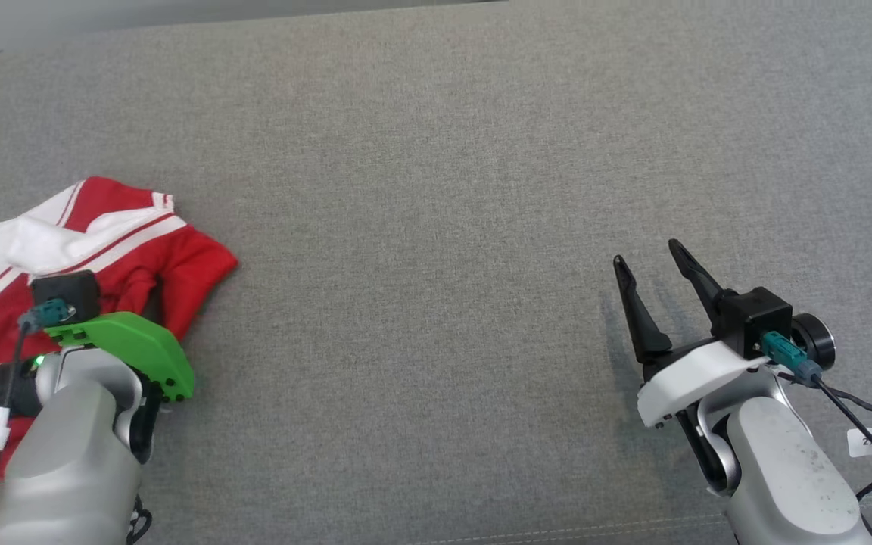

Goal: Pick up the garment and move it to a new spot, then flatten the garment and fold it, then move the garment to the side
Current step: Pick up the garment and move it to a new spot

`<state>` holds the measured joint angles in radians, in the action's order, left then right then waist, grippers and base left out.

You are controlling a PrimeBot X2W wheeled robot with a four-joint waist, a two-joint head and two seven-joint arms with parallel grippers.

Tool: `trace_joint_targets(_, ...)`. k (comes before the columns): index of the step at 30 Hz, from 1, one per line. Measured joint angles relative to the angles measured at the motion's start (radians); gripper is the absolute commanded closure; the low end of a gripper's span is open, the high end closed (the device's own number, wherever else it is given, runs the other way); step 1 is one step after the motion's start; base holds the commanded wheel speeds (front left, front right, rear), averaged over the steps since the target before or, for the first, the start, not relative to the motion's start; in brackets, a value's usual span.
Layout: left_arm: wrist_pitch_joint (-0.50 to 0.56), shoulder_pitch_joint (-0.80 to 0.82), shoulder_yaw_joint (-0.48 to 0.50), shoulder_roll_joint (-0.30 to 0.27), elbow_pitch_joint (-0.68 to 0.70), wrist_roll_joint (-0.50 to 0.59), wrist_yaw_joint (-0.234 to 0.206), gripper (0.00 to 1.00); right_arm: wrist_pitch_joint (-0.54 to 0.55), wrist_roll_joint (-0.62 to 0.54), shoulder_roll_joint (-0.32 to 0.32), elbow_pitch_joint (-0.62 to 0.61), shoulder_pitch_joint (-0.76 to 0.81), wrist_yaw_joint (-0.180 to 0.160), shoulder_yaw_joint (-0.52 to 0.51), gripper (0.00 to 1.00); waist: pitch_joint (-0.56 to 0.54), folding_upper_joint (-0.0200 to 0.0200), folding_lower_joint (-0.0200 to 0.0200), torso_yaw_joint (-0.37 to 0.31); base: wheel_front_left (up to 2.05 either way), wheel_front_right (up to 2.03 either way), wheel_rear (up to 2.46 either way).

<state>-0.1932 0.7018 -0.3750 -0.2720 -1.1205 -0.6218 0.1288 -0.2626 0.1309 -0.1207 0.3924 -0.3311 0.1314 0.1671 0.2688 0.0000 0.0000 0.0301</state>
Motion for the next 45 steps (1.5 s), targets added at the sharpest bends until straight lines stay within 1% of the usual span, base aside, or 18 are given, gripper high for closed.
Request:
trace_joint_targets(4, -0.030, -0.016, -0.094, 0.021, 0.075, -0.001, 0.000, 1.00, 0.000, 0.009, 0.021, 0.004, 0.009, 0.000, 0.005, 0.00, -0.037, 0.0000, 0.0001, -0.003, 0.00, 0.00, 0.00)
trace_joint_targets(9, -0.055, -0.024, -0.226, 0.085, 0.186, -0.011, 0.000, 1.00, 0.000, 0.022, 0.037, 0.007, 0.020, 0.000, 0.014, 0.00, -0.072, 0.0000, 0.0000, -0.027, 0.00, 0.00, 0.00)
trace_joint_targets(11, -0.061, -0.024, -0.284, 0.117, 0.219, -0.012, 0.000, 1.00, 0.000, 0.025, 0.040, 0.006, 0.023, 0.000, 0.015, 0.00, -0.079, 0.0000, 0.0000, -0.045, 0.00, 0.00, 0.00)
trace_joint_targets(12, -0.063, -0.026, -0.345, 0.157, 0.240, -0.021, 0.000, 1.00, 0.000, 0.027, 0.042, 0.006, 0.027, 0.000, 0.013, 0.00, -0.084, 0.0000, 0.0000, -0.065, 0.00, 0.00, 0.00)
trace_joint_targets(14, -0.064, -0.029, -0.406, 0.189, 0.258, -0.028, 0.000, 1.00, 0.000, 0.028, 0.043, 0.007, 0.031, 0.000, 0.016, 0.00, -0.088, 0.0000, 0.0000, -0.088, 0.00, 0.00, 0.00)
trace_joint_targets(16, -0.065, -0.038, -0.466, 0.209, 0.270, -0.042, 0.000, 1.00, 0.000, 0.028, 0.045, 0.008, 0.032, 0.000, 0.020, 0.00, -0.091, 0.0000, 0.0000, -0.113, 0.00, 0.00, 0.00)
trace_joint_targets(19, -0.065, -0.043, -0.518, 0.218, 0.261, -0.060, 0.001, 1.00, 0.000, 0.030, 0.048, 0.009, 0.032, 0.000, 0.021, 0.00, -0.093, 0.0000, 0.0000, -0.153, 0.00, 0.00, 0.00)
trace_joint_targets(20, -0.067, -0.046, -0.529, 0.220, 0.247, -0.065, 0.001, 0.83, 0.000, 0.031, 0.049, 0.011, 0.032, 0.000, 0.021, 0.00, -0.094, 0.0000, 0.0000, -0.165, 0.00, 0.00, 0.00)
trace_joint_targets(21, -0.067, -0.051, -0.535, 0.219, 0.235, -0.068, 0.000, 0.15, 0.000, 0.033, 0.049, 0.015, 0.033, 0.000, 0.021, 0.00, -0.096, 0.0000, 0.0000, -0.178, 0.00, 0.00, 0.00)
trace_joint_targets(22, -0.068, -0.056, -0.536, 0.220, 0.226, -0.072, 0.000, 0.15, 0.000, 0.034, 0.049, 0.017, 0.033, 0.000, 0.020, 0.00, -0.097, 0.0000, 0.0000, -0.190, 0.00, 0.00, 0.00)
trace_joint_targets(23, -0.068, -0.059, -0.533, 0.220, 0.222, -0.071, 0.000, 0.00, 0.000, 0.034, 0.050, 0.018, 0.034, 0.000, 0.020, 0.00, -0.099, 0.0001, 0.0000, -0.201, 0.00, 0.00, 0.00)
trace_joint_targets(27, -0.068, -0.069, -0.469, 0.221, 0.245, -0.038, -0.016, 0.00, 0.000, 0.035, 0.050, 0.021, 0.042, 0.000, 0.006, 0.00, -0.115, 0.0001, 0.0000, -0.223, 0.00, 0.00, 0.00)
trace_joint_targets(32, -0.069, -0.134, -0.345, 0.183, 0.341, 0.046, -0.055, 0.00, 0.000, 0.045, 0.047, 0.021, 0.045, 0.000, 0.005, 0.00, -0.127, 0.0000, 0.0000, -0.195, 0.00, 0.00, 0.00)
trace_joint_targets(35, -0.069, -0.201, -0.262, 0.164, 0.397, 0.082, -0.075, 0.00, 0.000, 0.051, 0.045, 0.024, 0.044, 0.000, 0.008, 0.00, -0.135, 0.0000, 0.0000, -0.157, 0.00, 0.00, 0.00)
trace_joint_targets(39, -0.069, -0.278, -0.167, 0.160, 0.451, 0.130, -0.085, 0.00, 0.000, 0.061, 0.038, 0.044, 0.027, 0.000, 0.024, 0.00, -0.145, 0.0000, 0.0000, -0.088, 0.00, 0.00, 0.00)
trace_joint_targets(42, -0.069, -0.323, -0.115, 0.164, 0.477, 0.159, -0.084, 0.00, 0.000, 0.069, 0.029, 0.064, -0.014, 0.000, 0.039, 0.00, -0.150, 0.0000, 0.0000, -0.030, 0.00, 0.00, 0.00)
trace_joint_targets(43, -0.069, -0.350, -0.084, 0.170, 0.484, 0.178, -0.077, 0.00, 0.000, 0.071, 0.019, 0.090, -0.054, 0.000, 0.060, 0.00, -0.151, 0.0000, 0.0000, 0.011, 0.00, 0.00, 0.00)
trace_joint_targets(45, -0.069, -0.371, -0.059, 0.179, 0.490, 0.190, -0.073, 0.00, 0.000, 0.073, 0.004, 0.127, -0.095, 0.000, 0.080, 0.00, -0.152, 0.0000, 0.0000, 0.052, 0.00, 0.00, 0.00)
